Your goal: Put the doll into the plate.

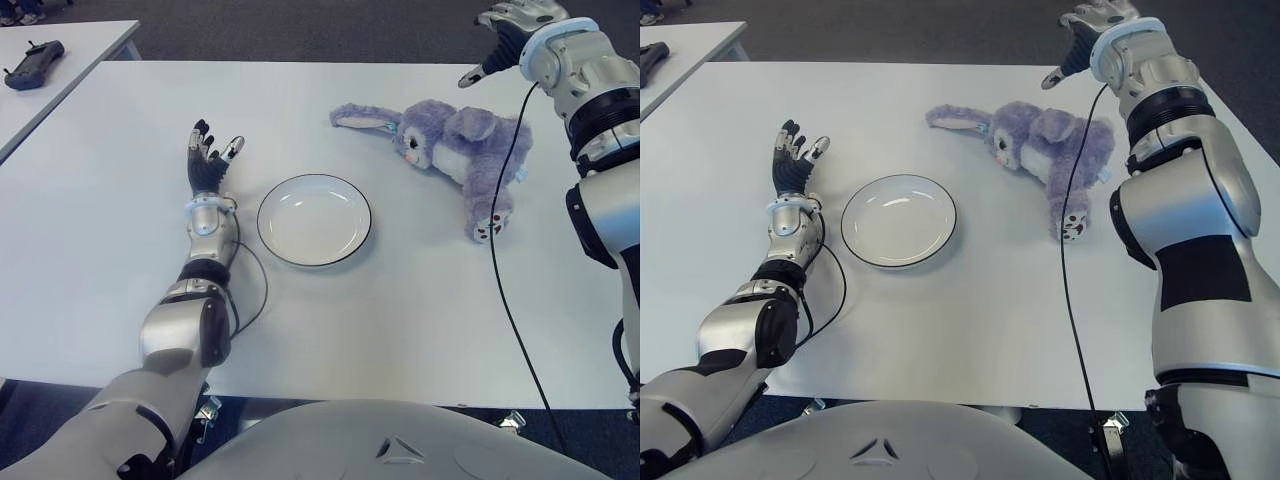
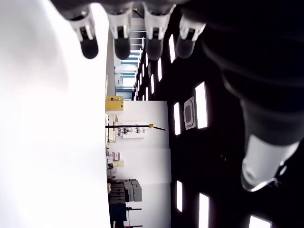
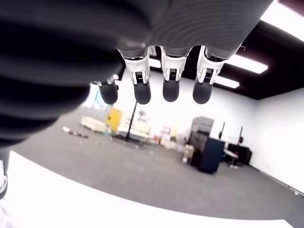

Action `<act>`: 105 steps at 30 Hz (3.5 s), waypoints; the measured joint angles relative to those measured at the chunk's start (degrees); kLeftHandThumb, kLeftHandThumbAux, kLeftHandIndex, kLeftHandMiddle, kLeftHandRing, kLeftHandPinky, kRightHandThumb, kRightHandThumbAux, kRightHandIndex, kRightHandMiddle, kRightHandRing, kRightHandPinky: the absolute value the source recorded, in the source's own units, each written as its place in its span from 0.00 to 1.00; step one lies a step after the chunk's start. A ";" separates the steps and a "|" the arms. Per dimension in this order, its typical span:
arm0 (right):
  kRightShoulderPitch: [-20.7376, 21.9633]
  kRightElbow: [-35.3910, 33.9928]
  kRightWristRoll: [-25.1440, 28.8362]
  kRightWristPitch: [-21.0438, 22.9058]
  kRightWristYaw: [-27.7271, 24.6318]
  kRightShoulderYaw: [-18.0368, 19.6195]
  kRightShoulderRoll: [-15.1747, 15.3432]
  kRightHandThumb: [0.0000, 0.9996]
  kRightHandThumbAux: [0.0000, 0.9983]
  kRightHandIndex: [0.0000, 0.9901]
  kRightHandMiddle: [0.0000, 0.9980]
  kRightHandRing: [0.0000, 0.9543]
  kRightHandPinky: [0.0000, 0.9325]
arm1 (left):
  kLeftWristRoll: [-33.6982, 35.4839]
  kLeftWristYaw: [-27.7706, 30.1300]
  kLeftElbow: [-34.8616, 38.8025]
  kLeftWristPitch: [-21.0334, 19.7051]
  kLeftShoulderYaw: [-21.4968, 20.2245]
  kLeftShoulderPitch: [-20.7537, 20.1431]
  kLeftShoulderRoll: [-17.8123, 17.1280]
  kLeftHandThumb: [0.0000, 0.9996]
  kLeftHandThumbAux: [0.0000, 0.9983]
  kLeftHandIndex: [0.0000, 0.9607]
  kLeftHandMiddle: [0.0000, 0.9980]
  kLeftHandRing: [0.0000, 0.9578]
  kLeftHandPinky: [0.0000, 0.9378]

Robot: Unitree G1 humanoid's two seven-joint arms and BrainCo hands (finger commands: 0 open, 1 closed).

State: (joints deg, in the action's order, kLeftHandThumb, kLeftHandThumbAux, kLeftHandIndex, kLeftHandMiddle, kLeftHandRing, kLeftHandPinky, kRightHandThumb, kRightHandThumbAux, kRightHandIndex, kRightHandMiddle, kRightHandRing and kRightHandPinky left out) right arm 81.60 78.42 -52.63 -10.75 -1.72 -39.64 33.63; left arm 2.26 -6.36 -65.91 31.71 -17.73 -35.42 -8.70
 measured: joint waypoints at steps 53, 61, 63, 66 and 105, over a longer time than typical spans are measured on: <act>-11.87 -20.57 -1.08 -13.54 18.39 2.26 7.85 0.08 0.47 0.06 0.06 0.07 0.12 | -0.05 0.00 -0.07 -0.56 0.11 -0.44 0.80 0.00 0.65 0.01 0.02 0.00 0.01; -13.90 -24.71 -1.10 -14.71 17.98 3.36 9.57 0.11 0.46 0.06 0.06 0.07 0.12 | -0.07 0.00 -0.07 -0.56 0.15 -0.46 0.83 0.00 0.65 0.00 0.01 0.00 0.01; -14.41 -26.14 -1.08 -15.08 17.59 3.97 10.24 0.12 0.46 0.06 0.06 0.07 0.12 | -0.07 0.00 -0.07 -0.55 0.15 -0.47 0.85 0.00 0.64 0.00 0.01 0.00 0.01; -15.35 -28.52 -0.98 -15.51 17.10 5.09 11.33 0.12 0.46 0.06 0.06 0.07 0.12 | -0.07 0.00 -0.07 -0.56 0.15 -0.48 0.91 0.00 0.64 0.00 0.01 0.00 0.01; -33.73 -40.16 5.65 -17.45 0.54 11.60 13.74 0.15 0.51 0.04 0.01 0.07 0.19 | -0.14 0.00 -0.08 -0.52 0.39 -0.49 0.97 0.00 0.65 0.00 0.02 0.00 0.01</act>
State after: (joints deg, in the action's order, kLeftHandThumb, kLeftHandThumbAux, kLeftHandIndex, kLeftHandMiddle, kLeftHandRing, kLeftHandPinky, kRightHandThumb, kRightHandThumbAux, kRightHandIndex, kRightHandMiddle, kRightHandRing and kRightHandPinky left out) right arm 47.88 38.26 -46.98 -28.20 -1.18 -28.04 47.38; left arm 2.13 -6.36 -65.99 31.19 -17.34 -35.91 -7.73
